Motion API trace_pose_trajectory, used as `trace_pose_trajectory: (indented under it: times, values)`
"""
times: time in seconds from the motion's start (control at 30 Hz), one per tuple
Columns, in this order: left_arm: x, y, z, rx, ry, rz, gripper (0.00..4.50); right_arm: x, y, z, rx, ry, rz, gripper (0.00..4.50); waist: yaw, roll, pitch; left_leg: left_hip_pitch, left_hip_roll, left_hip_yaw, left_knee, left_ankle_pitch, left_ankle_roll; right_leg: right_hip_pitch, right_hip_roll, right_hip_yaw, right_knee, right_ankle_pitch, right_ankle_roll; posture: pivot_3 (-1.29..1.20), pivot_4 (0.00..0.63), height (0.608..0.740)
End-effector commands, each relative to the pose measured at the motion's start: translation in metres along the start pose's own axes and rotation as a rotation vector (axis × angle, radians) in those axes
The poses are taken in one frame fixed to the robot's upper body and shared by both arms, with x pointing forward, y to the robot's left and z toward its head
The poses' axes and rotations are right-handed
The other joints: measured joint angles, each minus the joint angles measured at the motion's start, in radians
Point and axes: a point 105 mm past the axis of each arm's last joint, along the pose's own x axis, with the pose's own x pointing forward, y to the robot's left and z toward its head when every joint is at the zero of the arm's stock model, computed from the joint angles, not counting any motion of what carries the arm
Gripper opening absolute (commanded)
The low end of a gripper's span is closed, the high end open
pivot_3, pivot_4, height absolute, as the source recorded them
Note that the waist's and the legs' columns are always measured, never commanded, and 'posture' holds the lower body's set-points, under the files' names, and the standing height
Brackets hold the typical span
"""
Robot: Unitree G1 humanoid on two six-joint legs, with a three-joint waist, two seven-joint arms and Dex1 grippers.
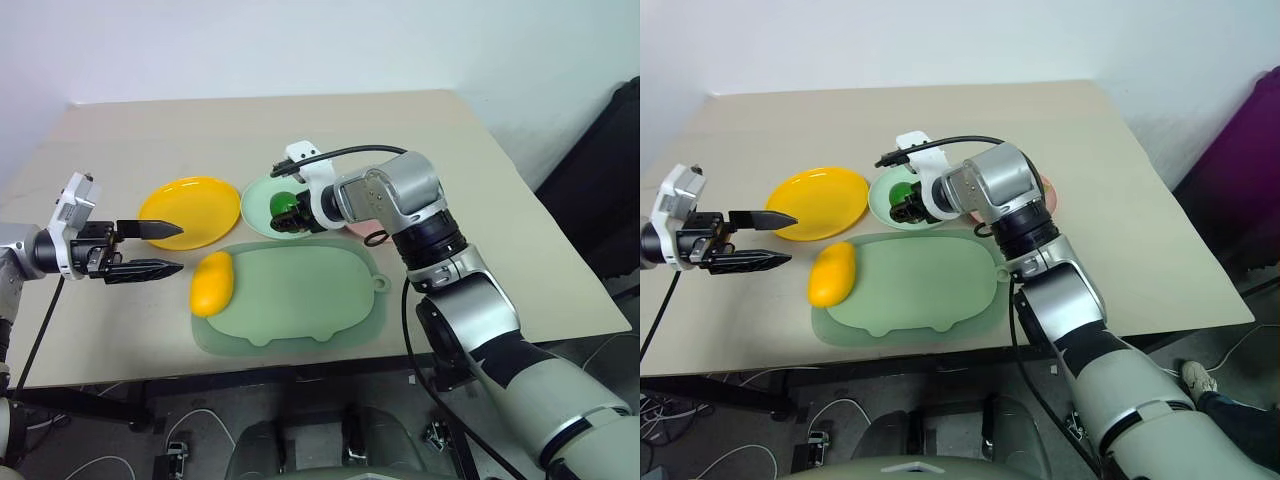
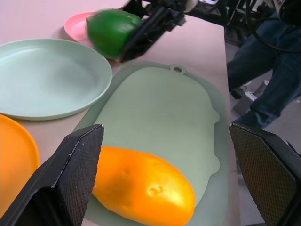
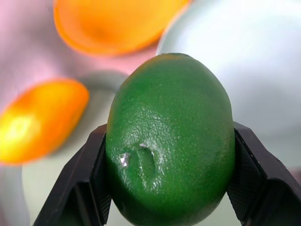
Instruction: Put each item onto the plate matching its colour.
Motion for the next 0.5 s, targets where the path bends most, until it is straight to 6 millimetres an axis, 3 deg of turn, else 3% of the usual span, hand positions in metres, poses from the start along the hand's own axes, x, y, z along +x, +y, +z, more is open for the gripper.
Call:
trace_pose_trajectory:
  times: [0.03,0.2,0.3,0.5]
  values:
    - [-0.004,-0.003,0.009,0.037,-0.005,0.002,4.50,0.005,-0.008,0.010,-0.033,-0.101,-0.038,2.77,0.000,0.000,0.000,0.000,0.000,0.000,0.000,0.000,0.000,0.000,0.000,0.000,0.000,0.000,0.000,0.00,0.150,0.740]
    - [-0.004,-0.004,0.010,0.037,-0.005,0.000,4.50,0.013,-0.026,0.019,0.051,-0.227,-0.103,2.77,0.000,0.000,0.000,0.000,0.000,0.002,0.000,0.000,0.000,0.000,0.000,0.000,0.001,0.000,0.000,0.00,0.150,0.740]
    - [-0.004,-0.004,0.010,0.039,-0.003,-0.001,4.50,0.014,-0.038,0.026,-0.003,-0.317,-0.176,2.77,-0.001,0.000,0.000,0.000,0.000,0.002,0.000,0.000,0.000,0.000,0.000,0.000,0.001,0.000,0.000,0.00,0.150,0.740]
    - [-0.004,-0.005,0.010,0.042,0.001,-0.003,4.50,0.023,-0.050,0.015,0.053,-0.330,-0.196,2.77,-0.002,0.000,0.000,0.001,0.000,0.002,0.000,0.000,0.000,0.000,0.001,0.000,0.001,0.000,0.000,0.00,0.150,0.740]
